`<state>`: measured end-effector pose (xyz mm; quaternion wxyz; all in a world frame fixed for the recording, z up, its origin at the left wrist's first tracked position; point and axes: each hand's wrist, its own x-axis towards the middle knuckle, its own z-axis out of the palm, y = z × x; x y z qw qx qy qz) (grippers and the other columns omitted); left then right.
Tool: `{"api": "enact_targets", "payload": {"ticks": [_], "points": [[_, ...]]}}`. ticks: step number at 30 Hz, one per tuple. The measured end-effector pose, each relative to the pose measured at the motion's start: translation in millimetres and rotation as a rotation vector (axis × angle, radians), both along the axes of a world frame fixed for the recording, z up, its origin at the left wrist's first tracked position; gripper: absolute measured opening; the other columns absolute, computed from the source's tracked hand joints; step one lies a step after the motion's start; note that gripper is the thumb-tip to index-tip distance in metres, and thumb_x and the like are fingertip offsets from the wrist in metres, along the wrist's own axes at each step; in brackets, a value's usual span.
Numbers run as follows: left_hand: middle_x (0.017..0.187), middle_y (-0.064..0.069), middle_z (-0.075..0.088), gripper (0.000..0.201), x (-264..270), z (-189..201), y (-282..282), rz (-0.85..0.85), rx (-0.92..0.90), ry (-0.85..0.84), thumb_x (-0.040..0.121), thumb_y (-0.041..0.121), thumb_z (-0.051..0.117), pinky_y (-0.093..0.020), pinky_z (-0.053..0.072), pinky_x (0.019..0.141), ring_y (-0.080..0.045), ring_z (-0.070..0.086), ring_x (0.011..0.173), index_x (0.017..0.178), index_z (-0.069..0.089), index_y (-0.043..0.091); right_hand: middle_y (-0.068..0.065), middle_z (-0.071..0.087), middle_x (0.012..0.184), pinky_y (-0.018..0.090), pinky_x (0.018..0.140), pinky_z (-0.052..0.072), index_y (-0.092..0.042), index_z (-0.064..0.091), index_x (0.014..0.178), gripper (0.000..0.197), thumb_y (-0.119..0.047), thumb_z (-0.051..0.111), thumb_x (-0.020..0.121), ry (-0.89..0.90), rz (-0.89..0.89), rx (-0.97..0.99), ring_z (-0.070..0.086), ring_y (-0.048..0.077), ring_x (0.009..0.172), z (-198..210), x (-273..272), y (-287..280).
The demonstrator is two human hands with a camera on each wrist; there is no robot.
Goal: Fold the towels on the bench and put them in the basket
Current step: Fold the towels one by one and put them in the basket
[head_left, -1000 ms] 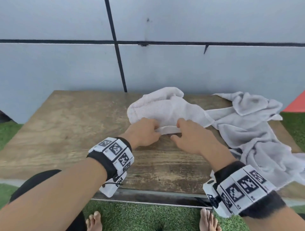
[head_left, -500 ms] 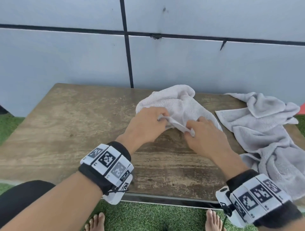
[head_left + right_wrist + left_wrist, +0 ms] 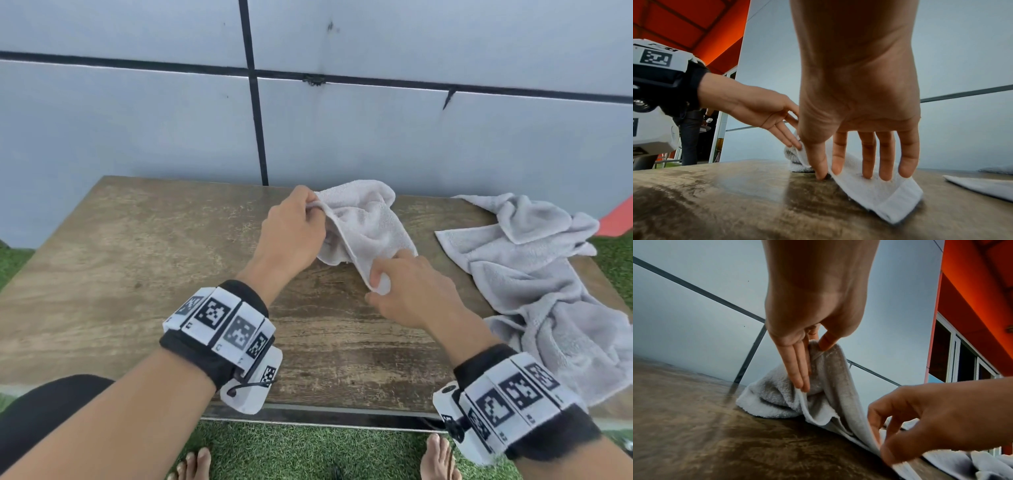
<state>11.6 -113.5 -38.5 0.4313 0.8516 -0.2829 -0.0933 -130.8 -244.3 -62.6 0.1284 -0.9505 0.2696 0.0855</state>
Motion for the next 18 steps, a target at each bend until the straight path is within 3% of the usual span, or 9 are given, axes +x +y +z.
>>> {"api": "enact_targets", "payload": {"ticks": [2,6,10,13,14,17,18], "points": [[0.09,0.0,0.069,0.014,-2.1,1.4,-0.2,0.009,0.0,-0.02,0.094,0.028,0.04,-0.047,0.055,0.082,-0.028,0.068,0.085,0.099,0.053,0.029,-0.007,0.047,0.12,0.038,0.083,0.043,-0.033,0.057,0.108,0.017,-0.039,0.062,0.093,0.037,0.02,-0.041,0.048,0.02,0.118,-6.9,0.1,2.2],[0.091,0.003,0.067,0.015,1.2,1.2,9.3,-0.011,0.145,-0.003,0.091,0.033,0.046,-0.042,0.058,0.076,-0.026,0.067,0.08,0.097,0.059,0.028,-0.002,0.049,0.104,0.036,0.072,0.039,-0.02,0.058,0.099,0.008,-0.021,0.051,0.095,-0.068,-0.014,-0.142,0.052,0.023,0.104,-9.7,1.7,2.5],[0.083,0.003,0.066,0.009,1.8,-5.1,17.4,-0.033,0.348,-0.035,0.086,0.024,0.051,-0.034,0.053,0.067,-0.022,0.064,0.075,0.09,0.058,0.028,-0.001,0.051,0.111,0.036,0.074,0.039,-0.018,0.055,0.105,0.014,-0.027,0.049,0.096,-0.072,-0.026,-0.094,0.051,0.024,0.108,-6.7,5.0,4.5],[0.082,0.006,0.064,0.004,-6.3,-8.6,18.8,-0.079,0.398,-0.091,0.09,0.028,0.052,-0.032,0.049,0.062,-0.017,0.062,0.07,0.091,0.055,0.03,-0.001,0.045,0.126,0.039,0.083,0.045,-0.021,0.047,0.125,0.041,-0.045,0.057,0.093,0.085,-0.002,-0.08,0.046,0.024,0.122,-10.6,7.5,6.7],[0.083,0.007,0.063,0.002,-9.3,-8.9,19.5,-0.089,0.407,-0.099,0.091,0.03,0.053,-0.03,0.046,0.06,-0.015,0.061,0.07,0.091,0.055,0.03,0.0,0.045,0.127,0.04,0.085,0.046,-0.022,0.046,0.125,0.041,-0.045,0.057,0.094,0.096,-0.006,-0.099,0.046,0.025,0.121,-13.3,8.8,7.3],[0.087,0.006,0.062,0.006,-13.8,-10.4,20.9,-0.108,0.433,-0.118,0.091,0.033,0.056,-0.031,0.046,0.061,-0.016,0.06,0.072,0.096,0.054,0.03,0.003,0.049,0.117,0.036,0.079,0.04,-0.021,0.05,0.105,0.01,-0.026,0.049,0.097,0.01,0.007,-0.199,0.049,0.026,0.112,-19.9,14.5,9.4],[0.088,0.006,0.062,0.009,-14.4,-10.8,21.4,-0.118,0.441,-0.121,0.089,0.032,0.058,-0.032,0.047,0.063,-0.017,0.06,0.074,0.098,0.054,0.03,0.004,0.05,0.115,0.036,0.078,0.038,-0.021,0.051,0.103,0.008,-0.023,0.047,0.096,0.009,0.018,-0.216,0.05,0.027,0.11,-21.4,16.2,11.6]]}}
